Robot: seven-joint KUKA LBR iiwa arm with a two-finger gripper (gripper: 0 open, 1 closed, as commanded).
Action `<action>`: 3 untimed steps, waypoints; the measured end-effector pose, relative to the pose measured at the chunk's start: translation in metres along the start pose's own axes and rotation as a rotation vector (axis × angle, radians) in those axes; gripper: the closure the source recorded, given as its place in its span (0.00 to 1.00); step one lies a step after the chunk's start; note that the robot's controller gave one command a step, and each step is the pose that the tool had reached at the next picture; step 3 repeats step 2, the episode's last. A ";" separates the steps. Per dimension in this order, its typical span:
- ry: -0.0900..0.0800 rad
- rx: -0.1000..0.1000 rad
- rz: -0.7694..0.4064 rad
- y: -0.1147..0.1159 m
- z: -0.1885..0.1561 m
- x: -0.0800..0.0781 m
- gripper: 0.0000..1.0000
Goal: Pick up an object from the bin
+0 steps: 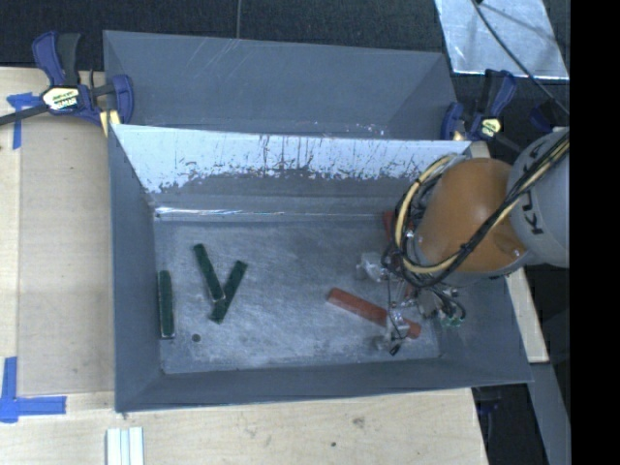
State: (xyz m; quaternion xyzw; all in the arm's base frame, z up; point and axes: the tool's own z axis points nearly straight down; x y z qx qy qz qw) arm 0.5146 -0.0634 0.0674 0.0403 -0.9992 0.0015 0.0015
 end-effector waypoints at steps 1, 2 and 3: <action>-0.009 -0.002 -0.005 0.005 -0.004 -0.004 1.00; -0.014 0.000 -0.007 -0.007 -0.135 0.020 1.00; -0.014 0.000 -0.007 -0.007 -0.135 0.020 1.00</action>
Offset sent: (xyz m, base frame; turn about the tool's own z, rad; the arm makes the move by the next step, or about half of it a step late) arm 0.0000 0.0000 0.0000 0.0000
